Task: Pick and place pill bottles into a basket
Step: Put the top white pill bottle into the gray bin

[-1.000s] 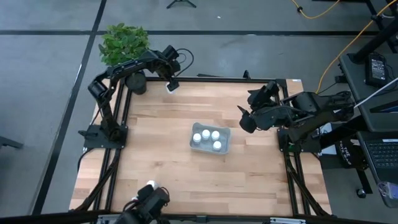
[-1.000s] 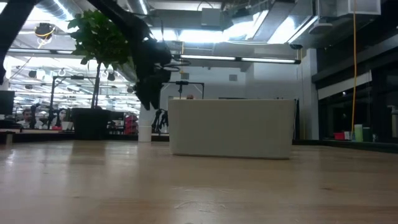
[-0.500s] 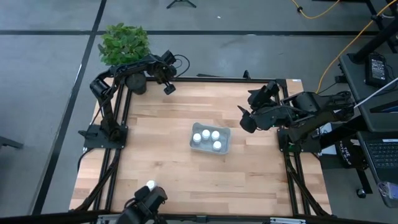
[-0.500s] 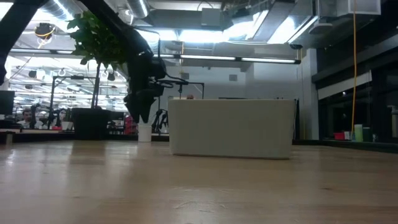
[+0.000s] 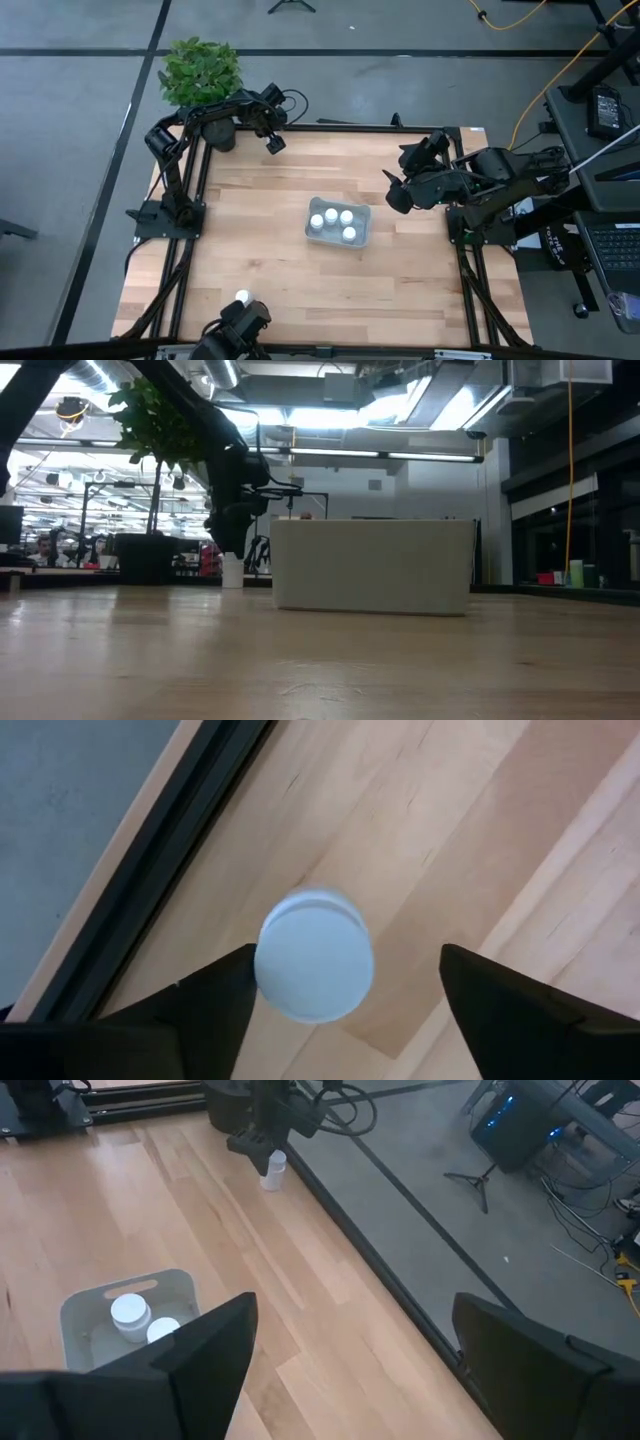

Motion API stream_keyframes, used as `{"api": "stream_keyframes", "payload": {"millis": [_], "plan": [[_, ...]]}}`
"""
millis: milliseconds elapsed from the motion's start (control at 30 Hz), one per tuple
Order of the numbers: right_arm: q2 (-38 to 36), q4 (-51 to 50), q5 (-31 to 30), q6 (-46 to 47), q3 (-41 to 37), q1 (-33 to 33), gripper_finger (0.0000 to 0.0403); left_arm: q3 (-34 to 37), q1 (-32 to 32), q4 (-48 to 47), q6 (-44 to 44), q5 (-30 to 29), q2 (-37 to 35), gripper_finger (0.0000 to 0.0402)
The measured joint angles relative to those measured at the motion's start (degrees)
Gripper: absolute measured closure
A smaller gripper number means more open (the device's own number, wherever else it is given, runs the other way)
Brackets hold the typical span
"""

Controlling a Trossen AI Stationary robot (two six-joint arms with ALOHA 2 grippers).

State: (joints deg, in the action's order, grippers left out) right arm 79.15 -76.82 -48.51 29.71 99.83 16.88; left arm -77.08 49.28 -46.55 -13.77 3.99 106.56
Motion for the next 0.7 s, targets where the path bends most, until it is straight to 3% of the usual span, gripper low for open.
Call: {"api": "stream_keyframes", "payload": {"millis": [300, 500, 700], "plan": [[-0.02, 0.02, 0.07, -0.04, 0.00, 0.00, 0.0068, 0.00, 0.00, -0.39, 0.54, -0.46, 0.00, 0.0177], [-0.02, 0.11, 0.07, -0.04, 0.00, 0.00, 0.0068, 0.00, 0.00, -0.41, 0.47, -0.43, -0.01, 0.0252], [-0.02, 0.22, 0.07, -0.04, 0.00, 0.01, 0.0068, 0.00, -0.19, -0.49, 0.13, 0.92, -0.02, 0.0252]]}}
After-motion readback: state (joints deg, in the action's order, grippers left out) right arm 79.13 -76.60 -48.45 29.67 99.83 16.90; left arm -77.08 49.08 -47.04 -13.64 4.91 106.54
